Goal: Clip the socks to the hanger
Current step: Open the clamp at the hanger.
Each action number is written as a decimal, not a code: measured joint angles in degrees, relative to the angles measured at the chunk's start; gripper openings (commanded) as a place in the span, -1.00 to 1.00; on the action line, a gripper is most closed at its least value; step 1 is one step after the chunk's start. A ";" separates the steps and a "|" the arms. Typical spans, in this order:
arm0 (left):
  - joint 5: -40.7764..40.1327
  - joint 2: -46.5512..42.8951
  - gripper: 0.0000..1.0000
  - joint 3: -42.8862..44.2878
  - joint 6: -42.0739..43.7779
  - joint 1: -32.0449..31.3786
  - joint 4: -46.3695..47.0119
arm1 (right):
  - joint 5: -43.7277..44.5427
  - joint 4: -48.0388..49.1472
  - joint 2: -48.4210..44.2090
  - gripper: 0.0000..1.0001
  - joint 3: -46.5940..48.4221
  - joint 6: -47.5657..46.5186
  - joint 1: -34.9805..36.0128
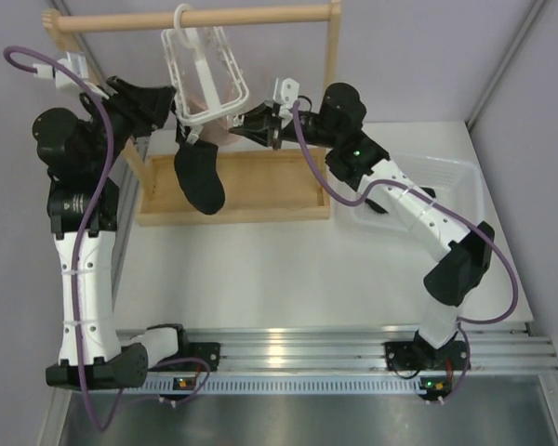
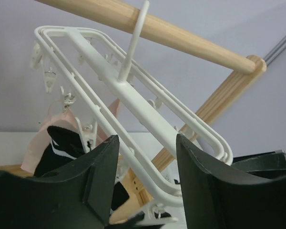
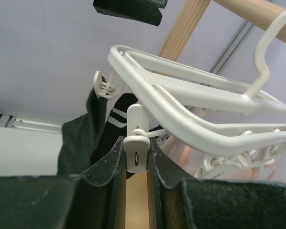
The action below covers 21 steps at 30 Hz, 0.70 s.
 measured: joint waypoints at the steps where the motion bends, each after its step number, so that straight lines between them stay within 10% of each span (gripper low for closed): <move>1: 0.59 -0.68 0.11 0.00 0.11 0.00 -0.66 | 0.35 -0.33 0.35 -1.00 0.57 -0.17 0.57; 21: 18.82 -11.47 0.09 -12.96 -0.33 0.26 -2.21 | 9.79 -5.81 4.17 -1.00 4.13 0.94 5.90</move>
